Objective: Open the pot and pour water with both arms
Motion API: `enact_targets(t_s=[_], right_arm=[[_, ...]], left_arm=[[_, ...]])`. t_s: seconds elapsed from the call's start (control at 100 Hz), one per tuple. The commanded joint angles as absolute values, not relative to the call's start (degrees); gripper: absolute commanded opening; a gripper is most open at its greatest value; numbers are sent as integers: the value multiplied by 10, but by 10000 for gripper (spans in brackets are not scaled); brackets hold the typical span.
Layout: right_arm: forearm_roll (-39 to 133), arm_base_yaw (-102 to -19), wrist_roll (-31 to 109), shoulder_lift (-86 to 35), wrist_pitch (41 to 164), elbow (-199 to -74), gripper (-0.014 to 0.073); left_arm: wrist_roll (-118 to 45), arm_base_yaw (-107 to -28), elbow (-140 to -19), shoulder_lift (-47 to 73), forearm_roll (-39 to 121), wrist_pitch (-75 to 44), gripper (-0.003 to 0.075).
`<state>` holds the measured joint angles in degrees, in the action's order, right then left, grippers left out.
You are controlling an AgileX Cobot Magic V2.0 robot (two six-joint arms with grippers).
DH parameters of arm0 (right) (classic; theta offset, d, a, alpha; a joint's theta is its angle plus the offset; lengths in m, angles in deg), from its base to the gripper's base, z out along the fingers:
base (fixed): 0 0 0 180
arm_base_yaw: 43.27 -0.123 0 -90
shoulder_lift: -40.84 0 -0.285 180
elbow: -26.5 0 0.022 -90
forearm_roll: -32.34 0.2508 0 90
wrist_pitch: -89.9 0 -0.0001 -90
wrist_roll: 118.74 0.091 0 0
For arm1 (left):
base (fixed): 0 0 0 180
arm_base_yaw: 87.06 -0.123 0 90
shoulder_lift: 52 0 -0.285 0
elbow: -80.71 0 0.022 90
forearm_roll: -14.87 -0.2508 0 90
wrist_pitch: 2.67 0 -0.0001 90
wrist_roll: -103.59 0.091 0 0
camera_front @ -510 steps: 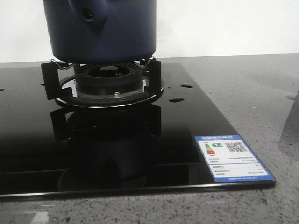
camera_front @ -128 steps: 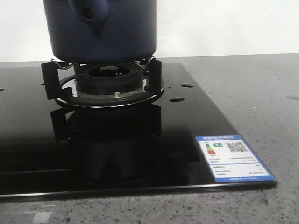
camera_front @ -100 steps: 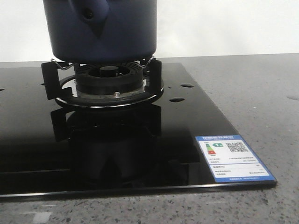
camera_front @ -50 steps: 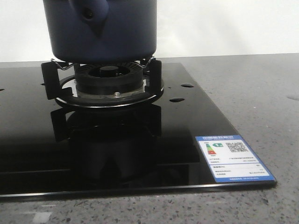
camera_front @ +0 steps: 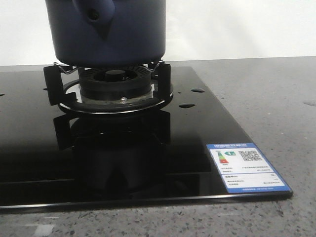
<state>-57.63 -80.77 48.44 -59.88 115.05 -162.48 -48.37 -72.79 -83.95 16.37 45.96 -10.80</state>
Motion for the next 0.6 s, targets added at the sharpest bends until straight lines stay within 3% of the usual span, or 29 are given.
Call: enact_targets(t_s=[0.0,0.17,0.34,0.59], right_arm=[[-603,-808,485,-572,1151,-1648,253],[-603,-808,503,-572,1154,-1648,253],[-569,-808,643,-572,1181,-1648,253],[-369,-782,735,-547,1196,-1647,253]], left_arm=[[-482,-728,-862,151,464,-51,368],[-482,-728,-862,151,464,-51,368],[-482,-728,-862,151,464,-51,368],[-482,-728,-862,151,464,-51,368]])
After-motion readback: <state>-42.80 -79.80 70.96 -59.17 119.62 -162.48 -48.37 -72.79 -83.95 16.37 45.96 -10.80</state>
